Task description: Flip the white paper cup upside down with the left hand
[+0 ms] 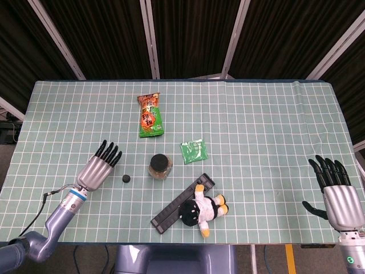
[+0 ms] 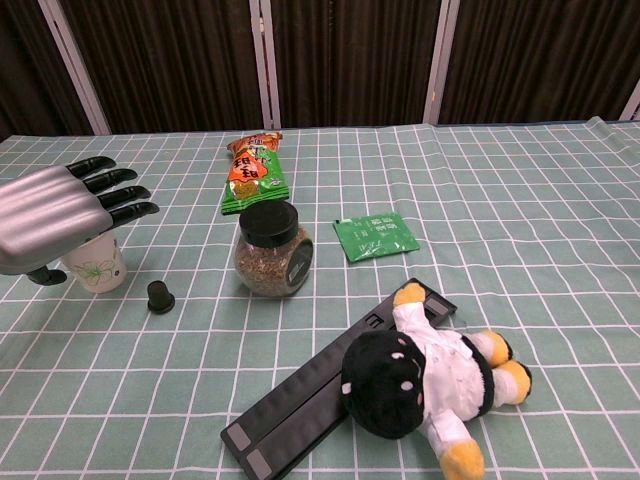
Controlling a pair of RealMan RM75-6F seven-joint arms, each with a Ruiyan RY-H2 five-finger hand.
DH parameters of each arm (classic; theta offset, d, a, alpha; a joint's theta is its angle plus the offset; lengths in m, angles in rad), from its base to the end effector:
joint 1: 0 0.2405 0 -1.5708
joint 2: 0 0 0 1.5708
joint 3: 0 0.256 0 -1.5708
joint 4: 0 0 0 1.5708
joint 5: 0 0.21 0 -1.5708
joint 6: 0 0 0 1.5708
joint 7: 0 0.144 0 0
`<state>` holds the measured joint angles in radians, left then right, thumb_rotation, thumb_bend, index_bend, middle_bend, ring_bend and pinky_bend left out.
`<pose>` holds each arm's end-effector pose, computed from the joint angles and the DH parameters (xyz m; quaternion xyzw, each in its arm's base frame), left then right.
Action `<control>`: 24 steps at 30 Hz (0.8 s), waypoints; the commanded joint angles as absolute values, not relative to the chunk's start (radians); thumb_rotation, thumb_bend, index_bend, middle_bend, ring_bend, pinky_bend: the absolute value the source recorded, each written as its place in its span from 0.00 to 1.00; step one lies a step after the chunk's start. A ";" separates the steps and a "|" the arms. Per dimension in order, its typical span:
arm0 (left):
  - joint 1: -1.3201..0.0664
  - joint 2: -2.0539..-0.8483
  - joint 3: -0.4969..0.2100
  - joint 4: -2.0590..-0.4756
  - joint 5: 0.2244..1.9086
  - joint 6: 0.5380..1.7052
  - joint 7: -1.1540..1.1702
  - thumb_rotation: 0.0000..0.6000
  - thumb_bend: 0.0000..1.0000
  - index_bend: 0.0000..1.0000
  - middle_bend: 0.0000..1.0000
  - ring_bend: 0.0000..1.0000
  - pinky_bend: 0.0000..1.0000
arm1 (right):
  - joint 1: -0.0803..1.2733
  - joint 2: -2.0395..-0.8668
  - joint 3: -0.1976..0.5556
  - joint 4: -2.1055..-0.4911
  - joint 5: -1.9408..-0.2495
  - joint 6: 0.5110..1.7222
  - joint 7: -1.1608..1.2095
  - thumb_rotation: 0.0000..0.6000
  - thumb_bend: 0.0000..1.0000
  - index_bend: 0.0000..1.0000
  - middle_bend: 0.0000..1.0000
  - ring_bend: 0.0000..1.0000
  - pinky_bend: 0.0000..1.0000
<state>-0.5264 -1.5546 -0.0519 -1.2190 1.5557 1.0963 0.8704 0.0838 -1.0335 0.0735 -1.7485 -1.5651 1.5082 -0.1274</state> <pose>-0.2376 0.3015 -0.0050 -0.8290 0.0132 -0.1755 0.5309 -0.2777 -0.1831 0.1764 0.6202 -0.3347 0.3940 0.5899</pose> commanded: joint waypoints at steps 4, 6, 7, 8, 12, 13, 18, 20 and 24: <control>-0.546 -1.585 -0.051 -1.184 1.553 1.087 0.884 1.00 0.05 0.36 0.29 0.22 0.27 | 0.084 -1.037 0.076 -1.747 -1.558 1.510 -0.134 1.00 0.00 0.00 0.00 0.00 0.00; -0.547 -1.593 -0.053 -1.176 1.546 1.088 0.883 1.00 0.07 0.46 0.38 0.29 0.32 | 0.084 -1.037 0.077 -1.746 -1.555 1.510 -0.136 1.00 0.00 0.00 0.00 0.00 0.00; -0.547 -1.595 -0.054 -1.174 1.543 1.089 0.883 1.00 0.08 0.50 0.41 0.31 0.34 | 0.084 -1.037 0.077 -1.746 -1.554 1.510 -0.135 1.00 0.00 0.00 0.00 0.00 0.00; -0.546 -1.598 -0.056 -1.170 1.534 1.088 0.881 1.00 0.09 0.52 0.43 0.32 0.35 | 0.084 -1.037 0.077 -1.745 -1.553 1.510 -0.135 1.00 0.00 0.00 0.00 0.00 0.00; -0.535 -1.587 -0.075 -1.186 1.492 1.096 0.835 1.00 0.09 0.53 0.43 0.33 0.36 | 0.084 -1.035 0.076 -1.743 -1.551 1.509 -0.132 1.00 0.00 0.00 0.00 0.00 0.00; -0.527 -1.579 -0.091 -1.199 1.469 1.104 0.799 1.00 0.09 0.53 0.43 0.33 0.36 | 0.083 -1.035 0.076 -1.743 -1.551 1.510 -0.131 1.00 0.00 0.00 0.00 0.00 0.00; -0.490 -1.496 -0.190 -1.333 1.290 1.051 0.448 1.00 0.09 0.53 0.43 0.33 0.36 | 0.083 -1.032 0.074 -1.745 -1.554 1.512 -0.125 1.00 0.00 0.00 0.00 0.00 0.00; -0.480 -1.446 -0.225 -1.385 1.229 0.999 0.280 1.00 0.09 0.53 0.43 0.33 0.36 | 0.083 -1.032 0.073 -1.746 -1.557 1.512 -0.125 1.00 0.00 0.00 0.00 0.00 0.00; -0.464 -1.375 -0.260 -1.402 1.192 0.927 0.009 1.00 0.09 0.53 0.42 0.32 0.36 | 0.086 -1.034 0.070 -1.749 -1.560 1.507 -0.135 1.00 0.00 0.00 0.00 0.00 0.00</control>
